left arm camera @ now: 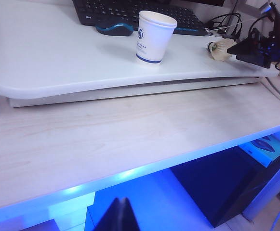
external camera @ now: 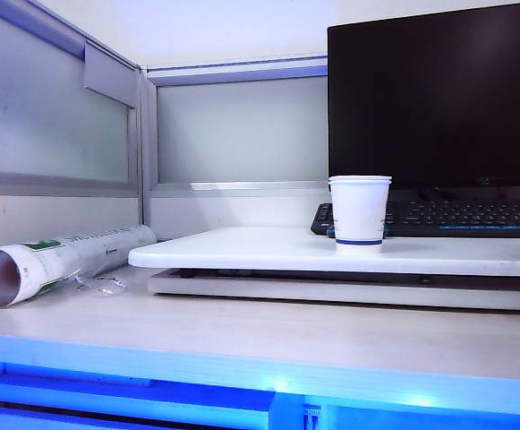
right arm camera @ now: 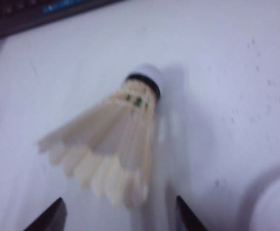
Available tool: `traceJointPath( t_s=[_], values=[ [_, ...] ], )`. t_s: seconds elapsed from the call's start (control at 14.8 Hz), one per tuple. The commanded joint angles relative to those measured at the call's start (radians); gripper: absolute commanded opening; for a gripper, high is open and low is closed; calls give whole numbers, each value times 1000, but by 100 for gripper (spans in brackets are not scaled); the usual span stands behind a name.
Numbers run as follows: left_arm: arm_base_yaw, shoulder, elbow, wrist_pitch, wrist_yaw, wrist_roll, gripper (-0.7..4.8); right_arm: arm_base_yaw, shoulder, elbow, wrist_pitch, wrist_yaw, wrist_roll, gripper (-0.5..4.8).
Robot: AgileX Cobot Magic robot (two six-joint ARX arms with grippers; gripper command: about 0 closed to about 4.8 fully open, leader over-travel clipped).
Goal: Pick up the badminton from the table and put it into the white paper cup.
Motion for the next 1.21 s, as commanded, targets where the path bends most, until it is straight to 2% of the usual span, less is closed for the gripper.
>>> traceJointPath(
  t_s=[0.07,0.13,0.2,0.34,0.4,0.74,1.01,1.21],
  values=[
    [1,0,-2,-19,2,1,-4,1,44,8,87,5,0,200],
    [1,0,-2,-19,2,1,-4,1,62,8,109,6,0,198],
    [1,0,-2,-19,2,0,-4,1,77,11,124,6,0,172],
    [1,0,-2,-19,2,0,-4,1,95,14,132,6,0,43],
    [1,0,-2,-19,2,0,-4,1,100,15,145,6,0,7],
    [1,0,-2,-19,2,0,-4,1,99,16,175,4,-1,-5],
    [1,0,-2,-19,2,0,-4,1,80,16,175,-109,-1,-5],
    [1,0,-2,-19,2,1,-4,2,3,16,175,-134,0,-5]
  ],
)
